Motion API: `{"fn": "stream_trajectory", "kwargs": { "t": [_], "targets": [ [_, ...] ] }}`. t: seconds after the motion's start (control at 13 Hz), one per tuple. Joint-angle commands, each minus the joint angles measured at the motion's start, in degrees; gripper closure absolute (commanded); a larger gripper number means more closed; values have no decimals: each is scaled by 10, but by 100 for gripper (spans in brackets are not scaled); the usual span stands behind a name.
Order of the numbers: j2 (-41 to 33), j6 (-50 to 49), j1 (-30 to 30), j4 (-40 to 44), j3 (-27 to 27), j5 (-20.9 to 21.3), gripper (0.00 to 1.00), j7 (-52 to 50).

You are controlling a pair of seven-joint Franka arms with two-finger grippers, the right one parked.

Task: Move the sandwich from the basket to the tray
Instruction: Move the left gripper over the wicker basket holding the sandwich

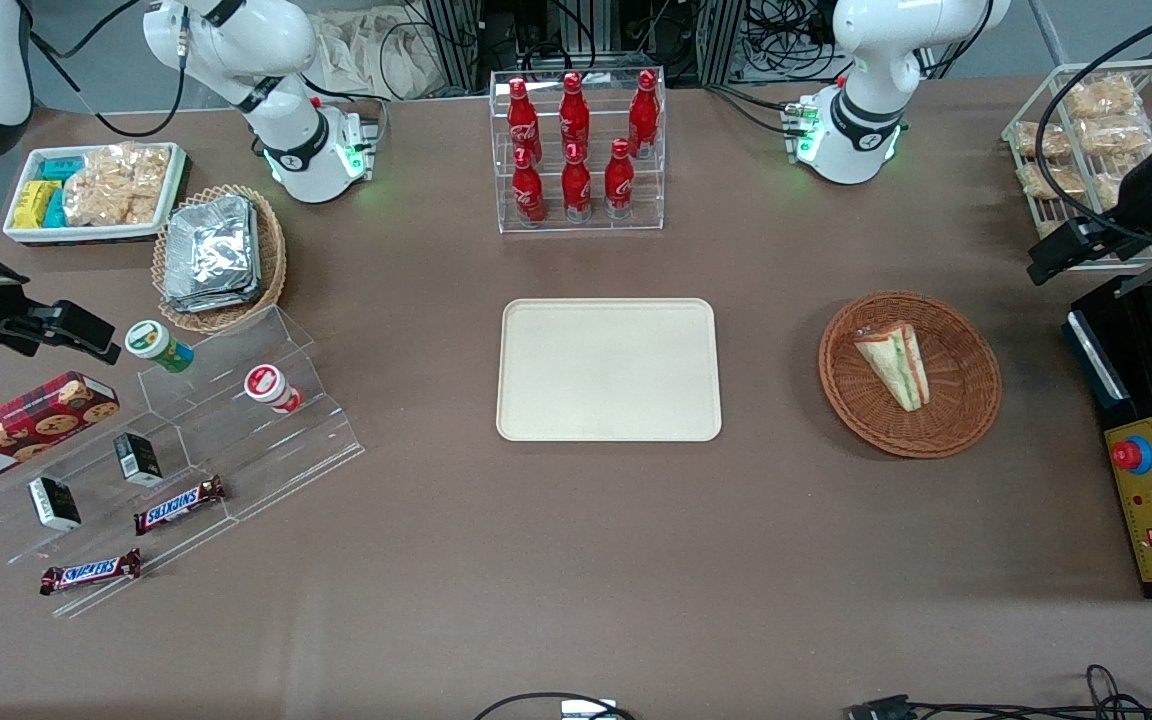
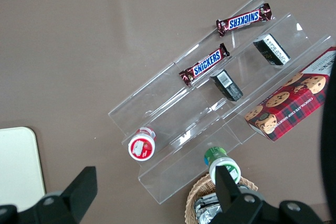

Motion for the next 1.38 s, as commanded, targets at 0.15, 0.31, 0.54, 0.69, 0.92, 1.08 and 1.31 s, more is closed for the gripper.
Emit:
{"fn": "stream_trajectory", "kwargs": {
  "t": [0.15,0.31,0.54,0.69,0.92,1.08,1.31],
  "targets": [
    [10,-25,5,21,-4,-2,0,-1],
    [12,-24,5,20,-4,-3,0,2],
    [17,-35,3,9,-8,-7,0,-1],
    [6,17,5,-47,-7,-17,0,1],
    [-62,190,8,-235,-6,-14,0,1],
    [-88,298,9,-340,-6,-14,0,-1],
    [-71,393,9,-406,-6,-13,0,-2]
  ]
}}
